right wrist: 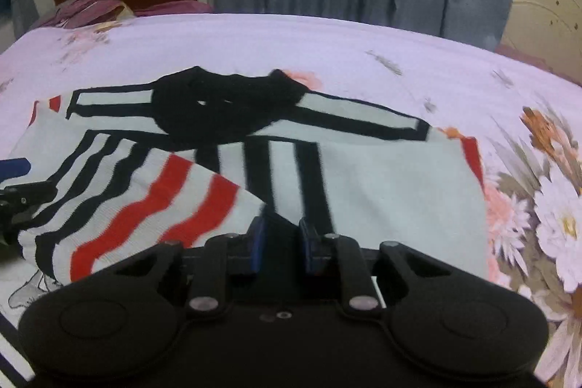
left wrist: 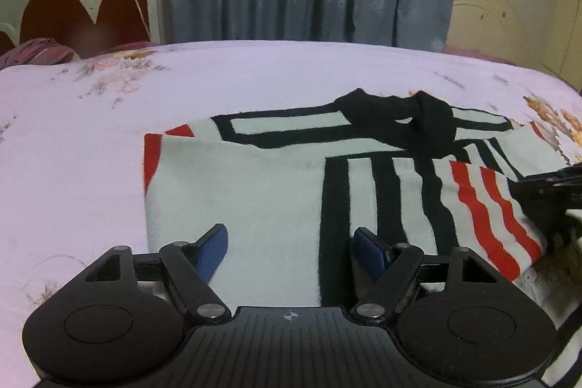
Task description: Fold small clothes
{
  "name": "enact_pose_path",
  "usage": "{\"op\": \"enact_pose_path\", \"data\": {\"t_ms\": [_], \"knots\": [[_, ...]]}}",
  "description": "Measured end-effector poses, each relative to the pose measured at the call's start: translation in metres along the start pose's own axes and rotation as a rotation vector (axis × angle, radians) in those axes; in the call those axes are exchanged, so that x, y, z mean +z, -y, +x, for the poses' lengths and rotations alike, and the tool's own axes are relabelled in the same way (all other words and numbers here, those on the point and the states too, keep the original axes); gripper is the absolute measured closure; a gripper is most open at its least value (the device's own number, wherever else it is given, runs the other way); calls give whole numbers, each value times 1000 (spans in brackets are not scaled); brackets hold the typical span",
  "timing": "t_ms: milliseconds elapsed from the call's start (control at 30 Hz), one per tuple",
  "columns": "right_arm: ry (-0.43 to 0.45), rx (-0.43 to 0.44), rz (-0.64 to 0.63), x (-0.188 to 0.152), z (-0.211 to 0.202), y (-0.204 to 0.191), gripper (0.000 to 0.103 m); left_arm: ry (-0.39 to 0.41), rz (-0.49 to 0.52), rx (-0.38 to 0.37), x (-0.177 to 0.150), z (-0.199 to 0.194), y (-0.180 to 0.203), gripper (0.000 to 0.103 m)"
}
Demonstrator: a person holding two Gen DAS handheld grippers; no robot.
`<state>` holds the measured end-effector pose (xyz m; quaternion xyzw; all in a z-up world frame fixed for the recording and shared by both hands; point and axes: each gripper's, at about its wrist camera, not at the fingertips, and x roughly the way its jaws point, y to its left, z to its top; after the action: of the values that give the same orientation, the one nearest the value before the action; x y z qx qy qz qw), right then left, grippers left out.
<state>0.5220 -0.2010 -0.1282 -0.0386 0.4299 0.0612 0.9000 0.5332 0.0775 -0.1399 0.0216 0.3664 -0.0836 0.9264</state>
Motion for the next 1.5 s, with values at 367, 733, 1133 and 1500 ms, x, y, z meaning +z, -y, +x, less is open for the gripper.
{"op": "enact_pose_path", "data": {"t_ms": [367,733,1133,1500], "knots": [[-7,22,16,-25,-18,-18,75,-11,-8,-15,-22,-19,19,26],[51,-12,49,-5,-26,-10,76,71,-2,36,28,-10,-22,26],[39,-67,95,29,18,-11,73,25,-69,56,48,38,-67,14],[65,-38,57,27,13,-30,73,19,-55,88,35,20,-54,14]]}}
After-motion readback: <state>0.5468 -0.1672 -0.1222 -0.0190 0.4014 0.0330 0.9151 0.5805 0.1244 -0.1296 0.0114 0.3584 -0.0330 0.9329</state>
